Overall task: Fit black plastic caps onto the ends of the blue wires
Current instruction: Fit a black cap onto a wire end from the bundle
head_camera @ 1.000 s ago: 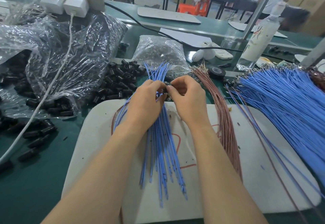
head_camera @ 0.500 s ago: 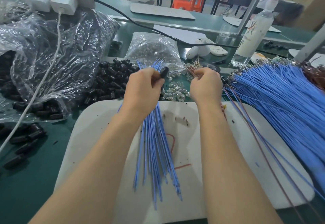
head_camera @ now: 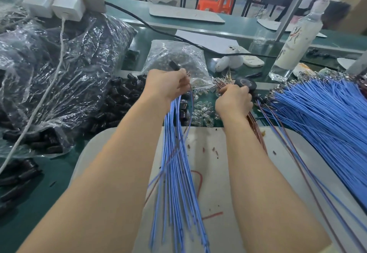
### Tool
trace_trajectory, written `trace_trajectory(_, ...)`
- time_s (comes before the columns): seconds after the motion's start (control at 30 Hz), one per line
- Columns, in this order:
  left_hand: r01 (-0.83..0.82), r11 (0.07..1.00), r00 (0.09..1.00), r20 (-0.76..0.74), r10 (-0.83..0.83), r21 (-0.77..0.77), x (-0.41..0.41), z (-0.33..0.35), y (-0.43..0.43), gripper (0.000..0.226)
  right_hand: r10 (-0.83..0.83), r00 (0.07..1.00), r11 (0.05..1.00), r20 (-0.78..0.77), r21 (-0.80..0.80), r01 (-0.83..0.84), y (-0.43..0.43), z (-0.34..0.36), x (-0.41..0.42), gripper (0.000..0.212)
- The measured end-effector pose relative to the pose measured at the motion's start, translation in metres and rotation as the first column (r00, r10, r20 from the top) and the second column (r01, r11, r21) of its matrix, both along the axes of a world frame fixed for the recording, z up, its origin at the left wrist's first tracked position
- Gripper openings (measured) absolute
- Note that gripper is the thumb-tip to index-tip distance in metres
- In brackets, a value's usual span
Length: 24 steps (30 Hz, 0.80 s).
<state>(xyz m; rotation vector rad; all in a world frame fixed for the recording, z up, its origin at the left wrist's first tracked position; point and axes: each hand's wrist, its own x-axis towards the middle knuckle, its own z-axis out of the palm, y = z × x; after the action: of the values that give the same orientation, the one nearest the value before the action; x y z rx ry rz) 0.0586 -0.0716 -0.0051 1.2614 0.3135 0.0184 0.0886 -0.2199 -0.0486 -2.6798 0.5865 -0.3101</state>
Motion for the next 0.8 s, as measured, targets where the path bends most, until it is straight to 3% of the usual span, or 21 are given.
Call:
trace_trajectory(0.1, 0.058, 0.998, 0.998, -0.019, -0.058, -0.041, -0.006, -0.001, 0.003, 0.01, -0.013, 1.0, 1.0, 0.024, -0.005, 0.013, -0.002, -0.002, 0.001, 0.03)
trace_trajectory(0.23, 0.216, 0.964, 0.976, -0.025, -0.214, 0.155, -0.02, -0.012, 0.008, 0.011, 0.003, 1.0, 1.0, -0.01, -0.026, -0.004, 0.001, 0.0, 0.004, 0.031)
trace_trajectory(0.4, 0.167, 0.942, 0.978, 0.071, -0.196, 0.291, -0.03, -0.025, 0.012, 0.01, -0.001, 0.998, 1.0, 0.063, -0.024, 0.002, 0.008, -0.001, -0.001, 0.025)
trace_trajectory(0.47, 0.129, 0.936, 0.978, 0.115, -0.175, 0.327, -0.033, -0.032, 0.011, 0.01, 0.04, 0.983, 0.993, 0.178, 0.102, -0.059, 0.011, 0.003, -0.007, 0.02)
trace_trajectory(0.53, 0.087, 0.912, 0.975, 0.153, -0.161, 0.401, -0.037, -0.04, 0.01, 0.013, 0.12, 0.942, 0.908, 0.312, 0.35, -0.232, 0.016, 0.009, -0.018, 0.009)
trace_trajectory(0.6, 0.052, 0.875, 0.966, 0.199, -0.167, 0.481, -0.042, -0.046, 0.01, 0.016, 0.193, 0.9, 0.746, 0.39, 0.538, -0.393, 0.022, 0.018, -0.035, 0.01)
trace_trajectory(0.67, -0.01, 0.838, 0.955, 0.252, -0.153, 0.545, -0.047, -0.051, 0.012, 0.021, 0.244, 0.87, 0.638, 0.429, 0.604, -0.477, 0.025, 0.023, -0.051, 0.014)
trace_trajectory(0.8, -0.133, 0.782, 0.93, 0.349, -0.114, 0.609, -0.058, -0.052, 0.011, 0.028, 0.28, 0.817, 0.549, 0.505, 0.614, -0.567, 0.03, 0.026, -0.077, 0.016)
